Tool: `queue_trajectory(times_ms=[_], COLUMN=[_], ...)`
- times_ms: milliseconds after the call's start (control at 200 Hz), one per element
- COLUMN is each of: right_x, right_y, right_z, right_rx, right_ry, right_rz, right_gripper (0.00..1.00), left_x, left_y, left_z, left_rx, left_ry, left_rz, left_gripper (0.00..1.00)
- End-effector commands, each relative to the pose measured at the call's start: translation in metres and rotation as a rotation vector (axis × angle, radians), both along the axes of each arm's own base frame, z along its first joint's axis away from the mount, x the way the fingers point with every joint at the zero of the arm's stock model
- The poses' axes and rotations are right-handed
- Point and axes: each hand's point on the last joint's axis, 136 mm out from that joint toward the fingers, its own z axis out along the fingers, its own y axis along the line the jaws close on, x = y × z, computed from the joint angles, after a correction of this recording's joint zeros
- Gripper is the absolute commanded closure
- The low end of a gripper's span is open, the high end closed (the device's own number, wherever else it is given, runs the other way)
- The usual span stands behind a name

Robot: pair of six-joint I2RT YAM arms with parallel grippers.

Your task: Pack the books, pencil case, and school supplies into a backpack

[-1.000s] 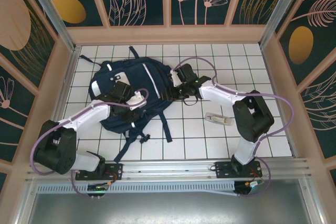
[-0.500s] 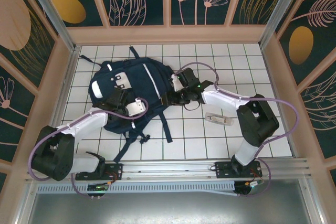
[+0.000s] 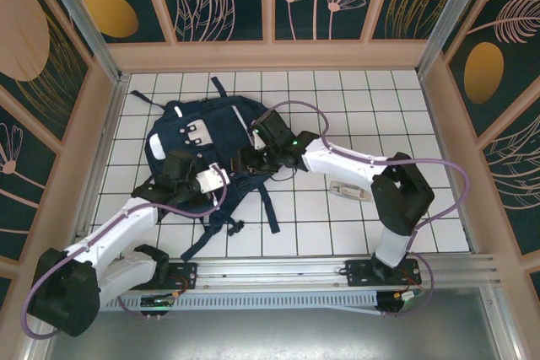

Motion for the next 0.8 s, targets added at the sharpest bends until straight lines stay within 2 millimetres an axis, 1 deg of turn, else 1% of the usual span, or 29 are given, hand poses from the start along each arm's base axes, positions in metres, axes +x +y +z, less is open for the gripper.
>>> queue_trajectory(times_ms=[0,60,125,170,205,225,260,300,325,360,385,405,420,460,510,571,611,646,656,661,716,796], right_x=[-0.006,-0.012,-0.020,-0.021,-0.018,-0.015,-0.010,-0.003,0.002,0.015,0.024,0.026,0.026,0.019,0.010,0.005,0.004,-0.002,-0.004,-0.005,-0.016,-0.021], right_y=[0.012,0.016,0.019,0.021,0.022,0.026,0.031,0.030,0.024,0.010,0.001,-0.003,-0.004,-0.001,-0.002,0.003,0.007,0.012,0.014,0.015,0.022,0.029], right_z=[0.004,0.007,0.009,0.013,0.018,0.024,0.036,0.044,0.044,0.041,0.039,0.038,0.038,0.036,0.030,0.029,0.028,0.027,0.024,0.026,0.017,0.005], right_rx=[0.019,0.049,0.070,0.084,0.096,0.113,0.129,0.105,0.053,-0.054,-0.125,-0.160,-0.173,-0.173,-0.173,-0.150,-0.125,-0.089,-0.081,-0.072,-0.032,-0.009], right_ry=[0.154,0.251,0.311,0.308,0.268,0.220,0.105,-0.039,-0.131,-0.265,-0.366,-0.443,-0.499,-0.622,-0.714,-0.741,-0.713,-0.680,-0.665,-0.665,-0.624,-0.601], right_rz=[-0.137,-0.203,-0.275,-0.309,-0.304,-0.269,-0.174,-0.053,0.009,0.035,0.058,0.106,0.161,0.338,0.498,0.617,0.666,0.726,0.742,0.751,0.834,0.895], right_gripper=[0.49,0.49,0.50,0.50,0.51,0.51,0.47,0.43,0.42,0.41,0.42,0.43,0.44,0.44,0.44,0.44,0.44,0.44,0.44,0.44,0.44,0.46], left_x=[0.011,0.013,0.011,0.010,0.009,0.009,0.008,0.007,0.007,0.006,0.005,0.004,0.003,0.002,0.001,0.000,0.000,0.000,-0.001,-0.001,-0.002,-0.005], left_y=[-0.022,-0.023,-0.026,-0.027,-0.028,-0.028,-0.028,-0.028,-0.027,-0.027,-0.027,-0.027,-0.027,-0.027,-0.027,-0.027,-0.027,-0.028,-0.028,-0.028,-0.029,-0.031], left_z=[0.032,0.036,0.039,0.039,0.040,0.040,0.040,0.042,0.043,0.043,0.043,0.043,0.043,0.042,0.044,0.047,0.050,0.051,0.051,0.051,0.054,0.057], left_rx=[-0.095,-0.109,-0.128,-0.132,-0.133,-0.134,-0.131,-0.130,-0.130,-0.128,-0.126,-0.124,-0.123,-0.117,-0.114,-0.109,-0.110,-0.111,-0.113,-0.113,-0.117,-0.128], left_ry=[-0.132,-0.147,-0.159,-0.175,-0.189,-0.195,-0.207,-0.219,-0.227,-0.235,-0.245,-0.252,-0.259,-0.281,-0.309,-0.340,-0.361,-0.376,-0.379,-0.382,-0.407,-0.435], left_rz=[-0.090,-0.090,-0.105,-0.120,-0.129,-0.131,-0.138,-0.146,-0.147,-0.153,-0.162,-0.170,-0.176,-0.190,-0.204,-0.218,-0.225,-0.231,-0.233,-0.235,-0.250,-0.273], left_gripper=[1.00,1.00,1.00,1.00,1.00,1.00,1.00,1.00,1.00,1.00,1.00,1.00,1.00,1.00,1.00,1.00,1.00,1.00,1.00,1.00,1.00,1.00])
